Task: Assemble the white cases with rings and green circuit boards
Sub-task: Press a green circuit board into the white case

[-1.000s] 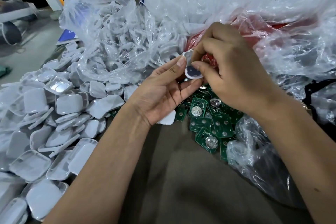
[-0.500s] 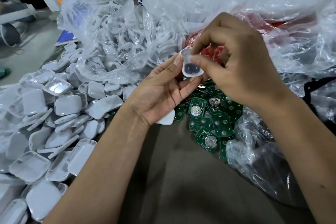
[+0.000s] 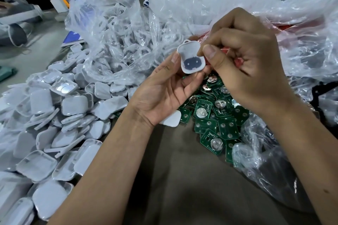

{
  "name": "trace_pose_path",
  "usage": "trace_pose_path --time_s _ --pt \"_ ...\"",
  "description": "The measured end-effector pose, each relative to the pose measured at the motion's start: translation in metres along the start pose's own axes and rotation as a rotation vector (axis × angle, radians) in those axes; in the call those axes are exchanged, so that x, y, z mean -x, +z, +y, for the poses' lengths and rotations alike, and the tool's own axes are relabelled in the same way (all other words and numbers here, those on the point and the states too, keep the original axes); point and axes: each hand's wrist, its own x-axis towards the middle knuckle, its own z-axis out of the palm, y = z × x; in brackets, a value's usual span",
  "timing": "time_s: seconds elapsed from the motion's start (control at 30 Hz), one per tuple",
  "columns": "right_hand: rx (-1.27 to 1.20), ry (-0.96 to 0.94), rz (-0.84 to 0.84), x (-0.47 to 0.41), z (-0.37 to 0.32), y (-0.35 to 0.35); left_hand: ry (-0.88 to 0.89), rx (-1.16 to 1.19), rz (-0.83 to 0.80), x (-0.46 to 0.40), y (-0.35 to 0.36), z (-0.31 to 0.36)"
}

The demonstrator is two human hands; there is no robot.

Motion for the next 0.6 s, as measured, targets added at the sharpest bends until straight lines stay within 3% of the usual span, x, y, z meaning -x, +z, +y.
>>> trace_pose_path --time_s 0.6 --pt "0.075 -0.031 -0.065 0.0042 -0.0004 0.0021 -0.005 -0.055 0.089 0.0005 -0.0026 0.0028"
